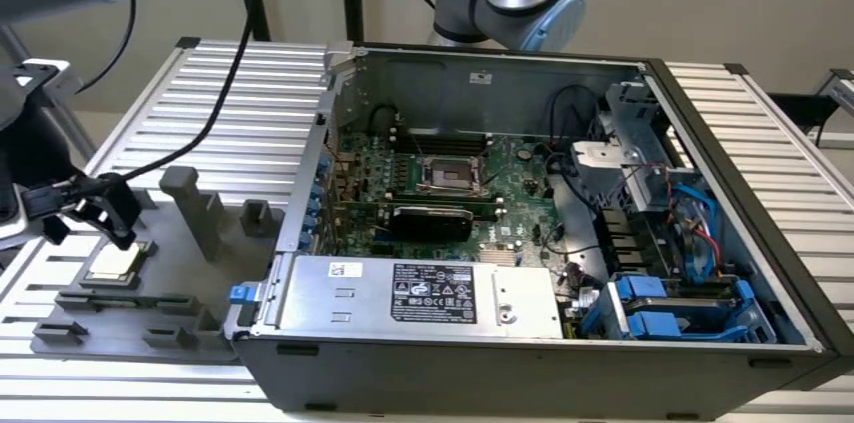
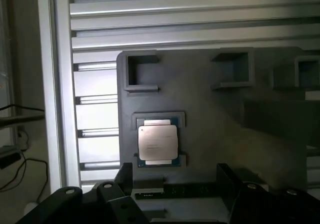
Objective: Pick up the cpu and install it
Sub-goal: 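Pick up the cpu and move it towards the insertion slot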
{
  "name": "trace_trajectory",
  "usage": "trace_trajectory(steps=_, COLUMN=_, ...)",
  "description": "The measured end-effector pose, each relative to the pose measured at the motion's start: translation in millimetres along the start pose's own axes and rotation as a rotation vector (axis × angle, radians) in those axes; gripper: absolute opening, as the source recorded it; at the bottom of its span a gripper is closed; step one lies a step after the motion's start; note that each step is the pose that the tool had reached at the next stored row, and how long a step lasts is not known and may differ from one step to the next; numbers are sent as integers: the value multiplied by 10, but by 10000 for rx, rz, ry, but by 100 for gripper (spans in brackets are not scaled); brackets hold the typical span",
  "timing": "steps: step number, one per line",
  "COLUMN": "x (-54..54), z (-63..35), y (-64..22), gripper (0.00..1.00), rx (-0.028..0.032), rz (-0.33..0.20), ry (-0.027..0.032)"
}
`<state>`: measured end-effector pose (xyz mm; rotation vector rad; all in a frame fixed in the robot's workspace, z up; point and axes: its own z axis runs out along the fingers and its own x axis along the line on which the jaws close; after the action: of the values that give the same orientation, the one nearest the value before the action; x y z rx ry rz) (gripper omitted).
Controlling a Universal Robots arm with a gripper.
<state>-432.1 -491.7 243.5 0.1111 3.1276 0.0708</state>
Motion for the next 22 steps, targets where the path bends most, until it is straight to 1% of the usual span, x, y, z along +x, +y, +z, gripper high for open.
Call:
trace_trajectory(steps=16, x=-22, z=290, y=-20, gripper=77, rx=1, rz=0, ry=0)
trace_trajectory(steps=19, x=-20, z=346, y=-5, gripper=77, rx=0, rz=-1, ry=0)
trace_trajectory(steps=22, x=-17, z=401, y=28, gripper=77, rx=-1, rz=0, ry=-4)
